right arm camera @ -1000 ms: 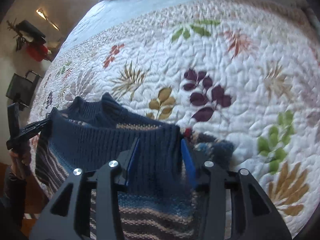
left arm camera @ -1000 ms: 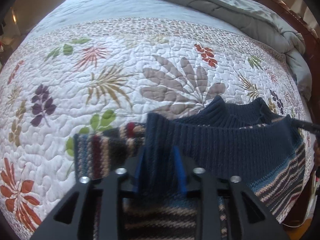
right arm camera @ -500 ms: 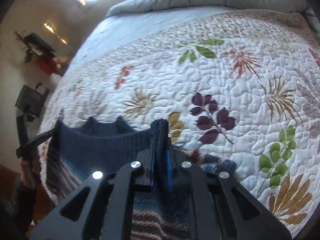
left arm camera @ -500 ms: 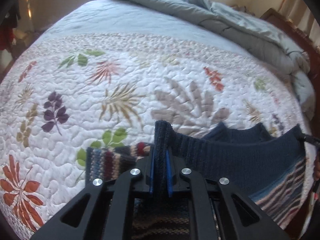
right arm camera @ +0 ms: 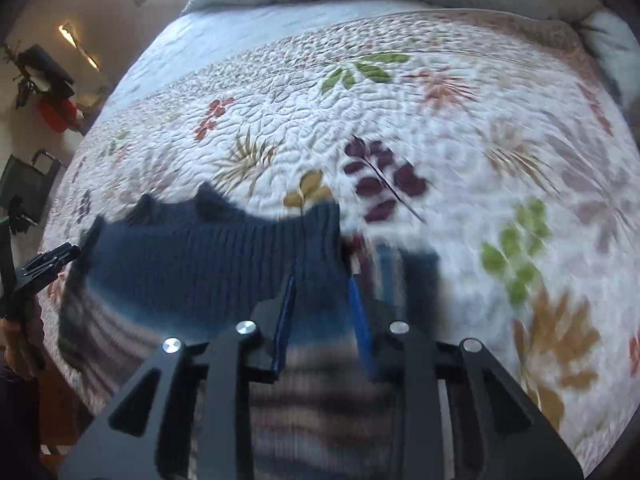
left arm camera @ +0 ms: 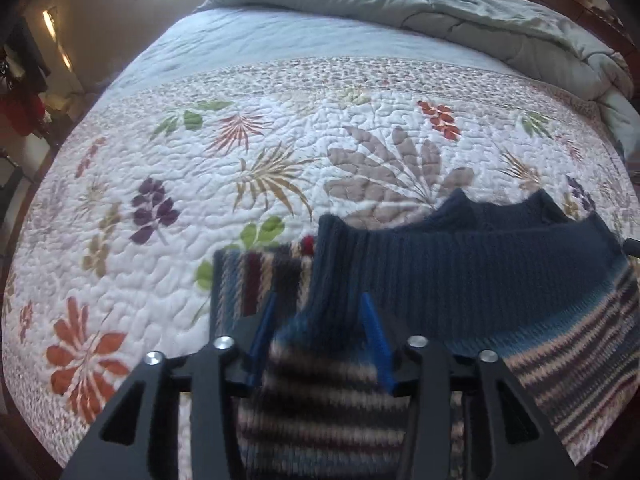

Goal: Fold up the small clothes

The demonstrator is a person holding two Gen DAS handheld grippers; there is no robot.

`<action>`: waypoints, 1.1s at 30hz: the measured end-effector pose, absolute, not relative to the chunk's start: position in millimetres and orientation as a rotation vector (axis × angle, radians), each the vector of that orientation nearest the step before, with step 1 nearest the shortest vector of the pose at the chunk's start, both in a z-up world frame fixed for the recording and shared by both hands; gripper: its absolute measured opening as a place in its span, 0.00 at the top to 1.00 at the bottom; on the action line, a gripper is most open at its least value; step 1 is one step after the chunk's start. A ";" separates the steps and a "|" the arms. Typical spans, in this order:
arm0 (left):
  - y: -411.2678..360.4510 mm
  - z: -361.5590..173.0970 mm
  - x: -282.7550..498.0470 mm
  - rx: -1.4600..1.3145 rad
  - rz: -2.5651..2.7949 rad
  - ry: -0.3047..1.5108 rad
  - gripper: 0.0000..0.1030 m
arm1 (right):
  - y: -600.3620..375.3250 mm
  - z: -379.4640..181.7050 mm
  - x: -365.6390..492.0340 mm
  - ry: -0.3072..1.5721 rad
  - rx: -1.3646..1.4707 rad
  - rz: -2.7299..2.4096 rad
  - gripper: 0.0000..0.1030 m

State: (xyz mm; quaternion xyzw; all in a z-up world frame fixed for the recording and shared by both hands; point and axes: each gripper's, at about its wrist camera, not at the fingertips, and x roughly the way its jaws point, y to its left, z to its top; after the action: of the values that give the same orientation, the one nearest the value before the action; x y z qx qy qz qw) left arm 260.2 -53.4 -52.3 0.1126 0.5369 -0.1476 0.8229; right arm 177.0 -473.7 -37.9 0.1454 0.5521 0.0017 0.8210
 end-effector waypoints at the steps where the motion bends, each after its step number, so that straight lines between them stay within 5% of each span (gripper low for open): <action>1: -50.7 -46.9 247.9 0.227 -0.327 1.143 0.51 | -472.3 -35.7 167.0 1.173 0.321 0.001 0.60; 4: -51.6 -41.4 215.7 0.212 -0.389 1.147 0.50 | -474.8 -28.9 122.3 1.183 0.317 -0.032 0.51; 15: -72.2 -91.1 183.8 0.252 -0.402 1.227 0.49 | -491.3 -90.7 65.1 1.267 0.582 0.032 0.49; 18: -68.9 -96.0 187.8 0.211 -0.407 1.249 0.48 | -495.5 -113.2 62.4 1.275 0.707 0.071 0.53; 21: -67.5 -102.4 192.7 0.192 -0.413 1.273 0.47 | -498.4 -117.7 58.4 1.244 0.778 0.121 0.72; 33: -47.2 -69.4 181.3 0.179 -0.373 1.224 0.46 | -454.9 -37.2 64.2 1.131 0.753 0.110 0.84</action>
State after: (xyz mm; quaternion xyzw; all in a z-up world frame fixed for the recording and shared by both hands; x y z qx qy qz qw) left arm 181.3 -47.2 -69.4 0.0836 0.5702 -0.1736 0.7986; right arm 64.2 -454.9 -37.2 0.3478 0.5228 0.0506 0.7766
